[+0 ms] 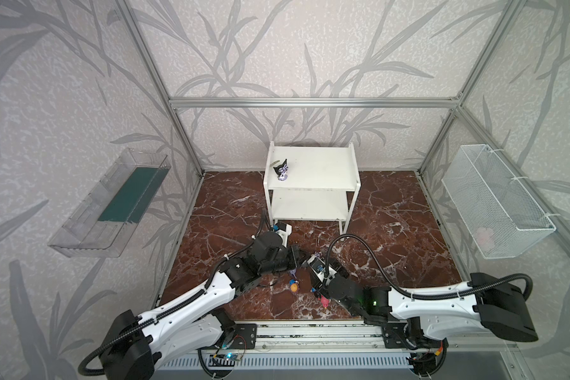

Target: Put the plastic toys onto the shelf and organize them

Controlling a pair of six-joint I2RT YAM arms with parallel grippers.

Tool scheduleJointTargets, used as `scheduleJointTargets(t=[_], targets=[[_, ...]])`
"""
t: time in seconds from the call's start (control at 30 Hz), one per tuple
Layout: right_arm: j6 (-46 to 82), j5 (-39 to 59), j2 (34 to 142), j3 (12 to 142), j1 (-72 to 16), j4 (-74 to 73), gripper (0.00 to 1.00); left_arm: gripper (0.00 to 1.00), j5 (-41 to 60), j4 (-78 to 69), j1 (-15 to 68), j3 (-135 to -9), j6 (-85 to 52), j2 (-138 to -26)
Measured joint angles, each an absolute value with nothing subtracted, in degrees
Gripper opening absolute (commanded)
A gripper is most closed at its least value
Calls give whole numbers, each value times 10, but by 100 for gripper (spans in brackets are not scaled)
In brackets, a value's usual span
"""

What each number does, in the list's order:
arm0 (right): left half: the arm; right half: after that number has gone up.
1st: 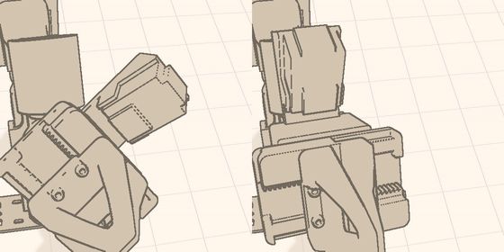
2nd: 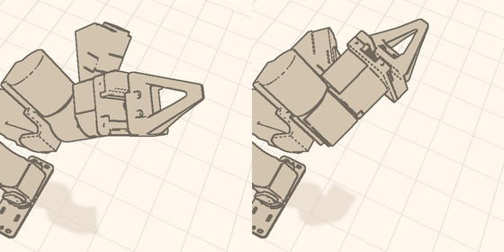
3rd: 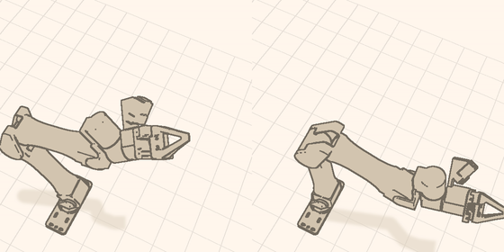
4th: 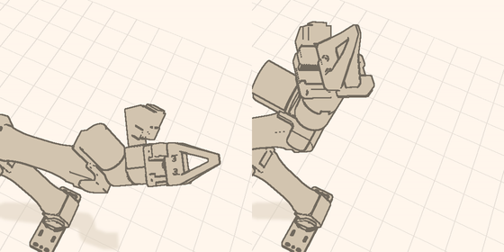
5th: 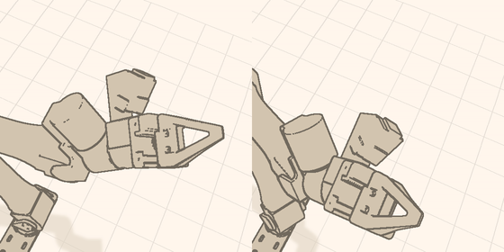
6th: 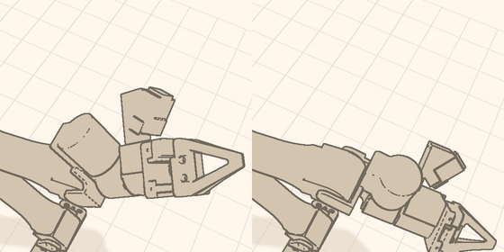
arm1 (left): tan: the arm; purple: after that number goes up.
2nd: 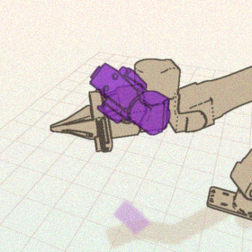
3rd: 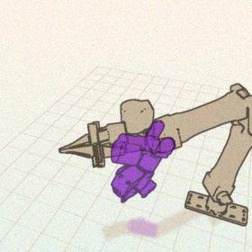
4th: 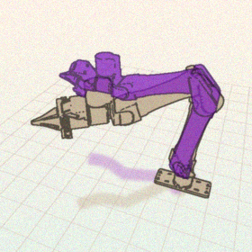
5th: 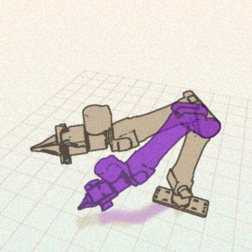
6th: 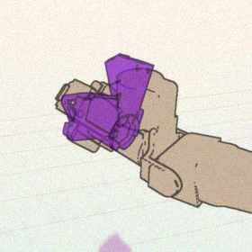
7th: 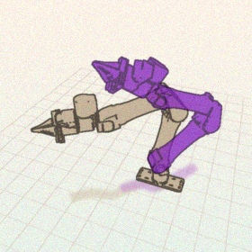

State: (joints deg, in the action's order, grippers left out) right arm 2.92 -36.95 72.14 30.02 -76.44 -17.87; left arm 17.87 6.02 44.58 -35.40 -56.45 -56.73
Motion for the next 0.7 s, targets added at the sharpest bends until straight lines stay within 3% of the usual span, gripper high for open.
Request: scheduleJointTargets(t=[0.1,0.37,0.53,0.7], targets=[[42,-301,683,297,-745,-159,86,0,176,73,446,-354,-541,-563],[120,-53,582,295,-613,-136,89,0,175,106,446,-354,-473,-545],[166,73,593,302,-543,-120,89,0,188,111,446,-354,-434,-530],[186,141,640,335,-526,-91,87,0,199,113,446,-354,-403,-510]])
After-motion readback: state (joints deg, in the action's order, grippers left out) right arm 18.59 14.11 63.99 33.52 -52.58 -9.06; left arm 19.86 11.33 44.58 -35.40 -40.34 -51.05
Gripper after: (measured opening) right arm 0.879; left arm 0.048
